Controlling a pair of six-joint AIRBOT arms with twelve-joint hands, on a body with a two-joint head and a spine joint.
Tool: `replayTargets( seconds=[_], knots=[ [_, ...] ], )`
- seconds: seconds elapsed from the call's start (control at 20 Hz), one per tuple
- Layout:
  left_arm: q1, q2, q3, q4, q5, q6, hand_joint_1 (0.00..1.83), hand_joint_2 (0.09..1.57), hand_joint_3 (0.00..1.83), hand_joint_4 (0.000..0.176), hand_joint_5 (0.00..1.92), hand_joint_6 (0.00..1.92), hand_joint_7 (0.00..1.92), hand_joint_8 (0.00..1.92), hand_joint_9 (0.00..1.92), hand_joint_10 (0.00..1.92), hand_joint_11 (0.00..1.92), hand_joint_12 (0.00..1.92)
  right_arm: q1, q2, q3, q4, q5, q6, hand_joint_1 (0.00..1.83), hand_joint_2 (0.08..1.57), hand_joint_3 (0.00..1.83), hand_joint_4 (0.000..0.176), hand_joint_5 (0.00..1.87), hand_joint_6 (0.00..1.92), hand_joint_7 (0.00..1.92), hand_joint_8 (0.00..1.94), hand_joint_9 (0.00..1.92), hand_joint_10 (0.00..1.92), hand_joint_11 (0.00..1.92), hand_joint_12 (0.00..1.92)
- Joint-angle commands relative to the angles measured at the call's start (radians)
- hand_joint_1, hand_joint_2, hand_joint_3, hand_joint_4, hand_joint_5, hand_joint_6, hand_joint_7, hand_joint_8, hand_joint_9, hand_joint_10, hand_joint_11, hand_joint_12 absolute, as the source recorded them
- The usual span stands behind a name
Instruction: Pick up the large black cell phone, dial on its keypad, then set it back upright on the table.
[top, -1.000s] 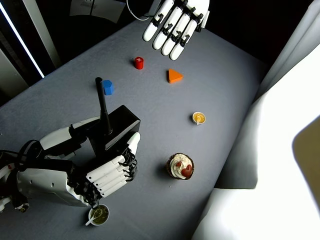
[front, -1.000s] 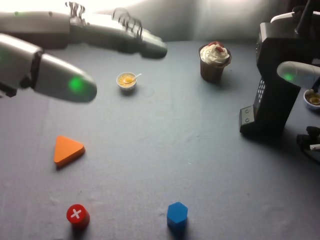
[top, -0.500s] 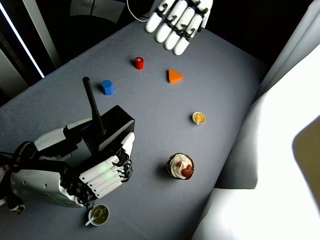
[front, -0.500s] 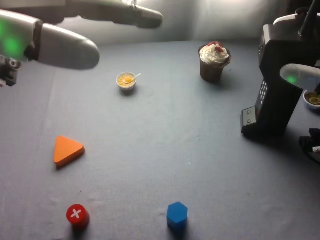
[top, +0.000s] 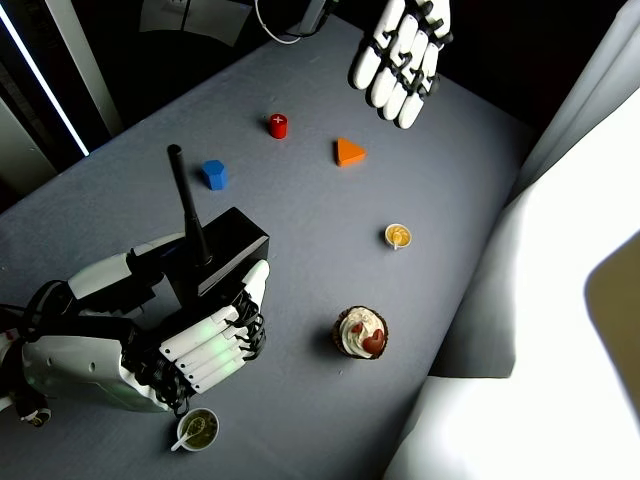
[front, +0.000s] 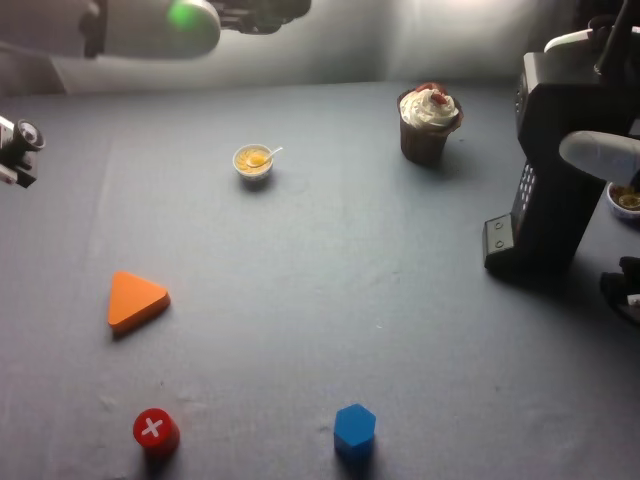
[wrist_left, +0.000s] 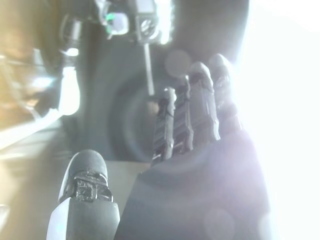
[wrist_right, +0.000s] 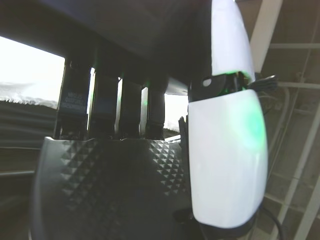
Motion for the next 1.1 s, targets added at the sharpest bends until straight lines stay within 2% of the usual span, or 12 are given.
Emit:
replayTargets(
  seconds=[0.0, 0.05, 0.1, 0.15, 0.2, 0.3, 0.45, 0.7, 0.75, 0.85, 0.95, 1.05],
  knots=[
    [-0.028, 0.006, -0.001, -0.072, -0.017, -0.026, 0.00, 1.17, 0.00, 0.029, 0.17, 0.00, 0.16, 0.00, 0.13, 0.00, 0.00, 0.20, -0.004, 0.019, 0.008, 0.020, 0.129, 0.015, 1.22, 1.17, 0.00, 0.000, 0.82, 1.17, 0.89, 1.17, 0.84, 0.81, 0.72, 1.13],
    [-0.028, 0.006, -0.003, -0.055, -0.002, -0.064, 0.00, 1.17, 0.00, 0.032, 0.16, 0.00, 0.15, 0.00, 0.13, 0.00, 0.00, 0.19, -0.004, 0.020, 0.008, 0.020, 0.129, 0.015, 1.14, 1.18, 0.00, 0.000, 0.83, 1.19, 0.83, 0.57, 0.84, 0.61, 0.67, 1.09],
    [-0.028, 0.007, -0.003, -0.049, 0.008, -0.091, 0.00, 1.17, 0.00, 0.032, 0.16, 0.00, 0.15, 0.00, 0.13, 0.00, 0.00, 0.19, -0.004, 0.020, 0.009, 0.020, 0.129, 0.015, 1.14, 1.18, 0.00, 0.000, 0.83, 1.19, 0.83, 0.57, 0.84, 0.61, 0.67, 1.09],
    [-0.028, 0.007, -0.003, -0.036, 0.027, -0.152, 0.00, 1.17, 0.00, 0.028, 0.16, 0.00, 0.16, 0.00, 0.13, 0.00, 0.00, 0.21, -0.005, 0.021, 0.009, 0.017, 0.129, 0.014, 1.07, 1.14, 0.00, 0.000, 0.70, 0.53, 0.87, 0.11, 0.84, 0.38, 0.56, 1.11],
    [-0.028, 0.008, -0.003, -0.029, 0.033, -0.175, 0.00, 1.17, 0.00, 0.028, 0.16, 0.00, 0.16, 0.00, 0.13, 0.00, 0.00, 0.21, -0.006, 0.022, 0.009, 0.015, 0.129, 0.014, 1.04, 1.14, 0.00, 0.000, 0.72, 0.21, 0.84, 0.03, 0.82, 0.27, 0.48, 1.13],
    [-0.028, 0.008, -0.004, -0.023, 0.040, -0.206, 0.00, 1.16, 0.00, 0.032, 0.16, 0.00, 0.15, 0.00, 0.11, 0.00, 0.00, 0.17, -0.009, 0.024, 0.009, 0.008, 0.130, 0.014, 1.01, 1.12, 0.00, 0.000, 0.72, 0.02, 0.77, 0.00, 0.81, 0.14, 0.42, 1.12],
    [-0.028, 0.012, -0.014, -0.022, 0.041, -0.215, 0.00, 1.16, 0.00, 0.033, 0.14, 0.00, 0.14, 0.00, 0.09, 0.00, 0.00, 0.12, -0.011, 0.027, 0.009, 0.007, 0.131, 0.014, 0.95, 1.07, 0.00, 0.000, 0.64, 0.00, 0.67, 0.00, 0.77, 0.07, 0.33, 1.10],
    [-0.036, 0.020, -0.019, -0.020, 0.041, -0.214, 0.00, 1.16, 0.00, 0.030, 0.15, 0.00, 0.14, 0.00, 0.08, 0.00, 0.00, 0.10, -0.023, 0.034, 0.005, -0.021, 0.135, 0.014, 0.82, 1.00, 0.00, 0.000, 0.47, 0.00, 0.40, 0.00, 0.43, 0.00, 0.02, 1.13],
    [-0.036, 0.026, -0.018, -0.019, 0.041, -0.213, 0.00, 1.16, 0.00, 0.031, 0.15, 0.00, 0.14, 0.00, 0.09, 0.00, 0.00, 0.11, -0.024, 0.037, 0.001, -0.021, 0.136, 0.014, 0.80, 0.98, 0.00, 0.009, 0.45, 0.00, 0.36, 0.00, 0.39, 0.00, 0.00, 1.12],
    [-0.036, 0.030, -0.018, -0.018, 0.041, -0.213, 0.00, 1.16, 0.00, 0.032, 0.14, 0.00, 0.13, 0.00, 0.08, 0.00, 0.00, 0.09, -0.025, 0.041, -0.003, -0.022, 0.137, 0.014, 0.69, 0.96, 0.00, 0.040, 0.31, 0.00, 0.25, 0.00, 0.25, 0.00, 0.00, 0.84],
    [-0.036, 0.031, -0.018, -0.018, 0.037, -0.213, 0.00, 1.15, 0.00, 0.033, 0.15, 0.00, 0.15, 0.00, 0.10, 0.00, 0.00, 0.14, -0.030, 0.046, -0.003, -0.022, 0.140, 0.014, 0.48, 0.94, 0.00, 0.048, 0.09, 0.00, 0.06, 0.01, 0.06, 0.00, 0.00, 0.33],
    [-0.037, 0.032, -0.019, -0.018, 0.024, -0.213, 0.00, 1.15, 0.00, 0.034, 0.15, 0.00, 0.15, 0.00, 0.10, 0.00, 0.00, 0.15, -0.040, 0.054, -0.004, -0.022, 0.146, 0.014, 0.37, 0.89, 0.00, 0.069, 0.00, 0.00, 0.00, 0.00, 0.00, 0.00, 0.00, 0.03]
  ],
)
